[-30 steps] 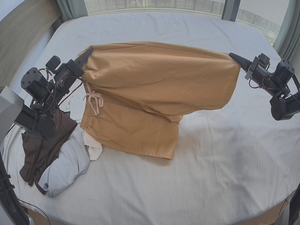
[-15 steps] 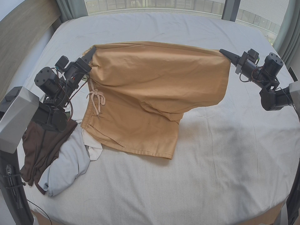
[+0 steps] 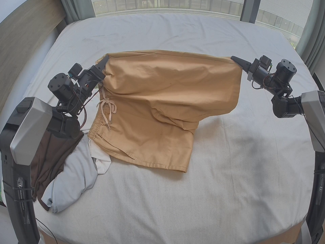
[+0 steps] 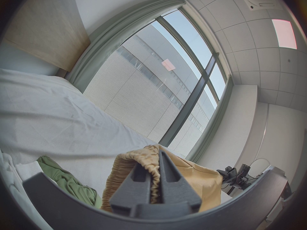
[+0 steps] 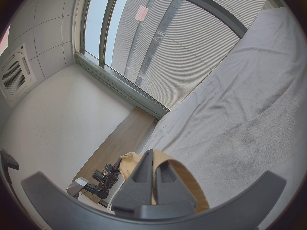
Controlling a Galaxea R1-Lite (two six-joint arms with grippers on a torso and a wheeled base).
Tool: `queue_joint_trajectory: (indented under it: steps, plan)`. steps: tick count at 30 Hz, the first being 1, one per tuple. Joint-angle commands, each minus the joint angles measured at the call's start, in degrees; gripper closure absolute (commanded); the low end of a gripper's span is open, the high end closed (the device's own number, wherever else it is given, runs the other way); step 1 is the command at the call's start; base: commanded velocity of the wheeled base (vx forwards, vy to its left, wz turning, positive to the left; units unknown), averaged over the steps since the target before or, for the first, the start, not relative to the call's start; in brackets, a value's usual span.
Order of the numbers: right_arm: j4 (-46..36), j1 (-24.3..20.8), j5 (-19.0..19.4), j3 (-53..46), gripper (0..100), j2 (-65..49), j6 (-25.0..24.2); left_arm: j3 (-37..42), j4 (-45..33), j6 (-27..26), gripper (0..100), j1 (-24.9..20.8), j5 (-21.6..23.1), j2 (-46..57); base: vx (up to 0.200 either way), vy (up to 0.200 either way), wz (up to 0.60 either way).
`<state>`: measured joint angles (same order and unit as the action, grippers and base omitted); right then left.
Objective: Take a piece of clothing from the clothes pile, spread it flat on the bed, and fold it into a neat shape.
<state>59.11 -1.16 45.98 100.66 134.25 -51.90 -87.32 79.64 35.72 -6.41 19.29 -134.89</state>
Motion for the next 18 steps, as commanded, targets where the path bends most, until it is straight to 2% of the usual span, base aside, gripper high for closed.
queue_joint_trajectory:
  steps: [1, 4, 5, 12, 18]
  plan:
    - [-0.23, -0.07, -0.10, 2.35, 100, 2.68, -0.05, -1.80, -1.07, 0.05, 0, 0.17, 0.14, -1.08, 0.000, 0.000, 0.00]
    - [-1.28, 0.02, -0.19, 4.20, 100, 3.29, -0.05, -3.38, -2.30, 0.14, 0, -0.09, 0.05, -1.61, 0.000, 0.000, 0.00]
    - [-1.54, 0.02, -0.28, 5.51, 0, 4.00, -0.05, -4.35, -3.26, 0.23, 0, -0.18, -0.04, -1.69, 0.000, 0.000, 0.00]
    - [-1.37, 0.37, -0.37, 5.69, 0, 4.35, -0.05, -6.90, -11.97, 0.40, 0, -0.88, -2.15, -1.87, 0.000, 0.000, 0.00]
    - [1.88, 0.10, -0.37, -3.19, 0, 0.57, 0.39, -6.46, -15.13, -0.03, 0, -1.23, -5.57, -1.78, 0.000, 0.000, 0.00]
